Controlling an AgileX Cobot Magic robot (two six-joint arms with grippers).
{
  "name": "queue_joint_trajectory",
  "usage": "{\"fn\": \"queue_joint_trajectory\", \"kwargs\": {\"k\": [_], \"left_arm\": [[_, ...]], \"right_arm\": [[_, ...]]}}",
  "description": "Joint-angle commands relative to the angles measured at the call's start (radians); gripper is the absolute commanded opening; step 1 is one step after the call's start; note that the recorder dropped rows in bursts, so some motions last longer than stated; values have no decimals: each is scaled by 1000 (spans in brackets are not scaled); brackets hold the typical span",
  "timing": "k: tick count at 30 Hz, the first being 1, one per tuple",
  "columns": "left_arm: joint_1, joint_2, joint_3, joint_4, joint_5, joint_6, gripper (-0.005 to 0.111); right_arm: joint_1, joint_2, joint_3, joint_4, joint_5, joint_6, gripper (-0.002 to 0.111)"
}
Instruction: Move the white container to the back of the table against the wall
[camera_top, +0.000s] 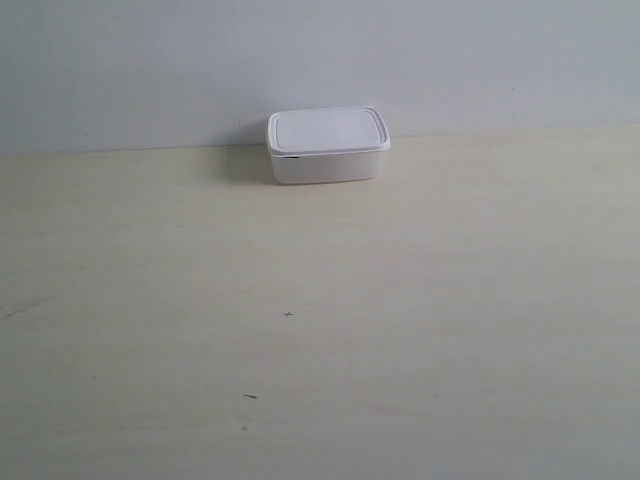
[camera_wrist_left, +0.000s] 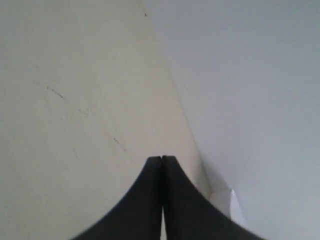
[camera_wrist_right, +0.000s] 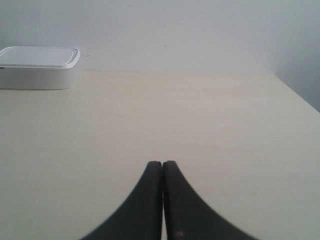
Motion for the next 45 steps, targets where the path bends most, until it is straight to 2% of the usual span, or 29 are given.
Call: {"fn": "queue_joint_trajectory", "kwargs": {"k": [1,4,5,8,9,11,13,24,45], "left_arm": [[-18,-6,0,-103,12,-2,0],[-55,-6,0,-134,12,11,0],[-66,-6,0,-133,12,80,0],[-79,-6,0,-202,12,485,0],[-80,-6,0,-270,12,695,0],[-80,-6,0,-346,12,1001,0],[-80,-6,0,-368,12,1180,0],[-80,-6,0,-161,-6,1193,0],[-80,-6,0,-157,-8,1193,0]], "right_arm": [[-7,-5,5,-7,-7,-3,0],[-7,-5,5,-8,-7,-1,0],[-7,-5,5,-8,-7,-1,0],[-7,-5,5,-8,-7,-1,0],[-7,-5,5,-8,-7,-1,0],[-7,-5,5,-8,-7,-1,0],[-7,-5,5,-8,-7,-1,0],[-7,-5,5,-8,-7,-1,0],[-7,-5,5,-8,-7,-1,0]]}}
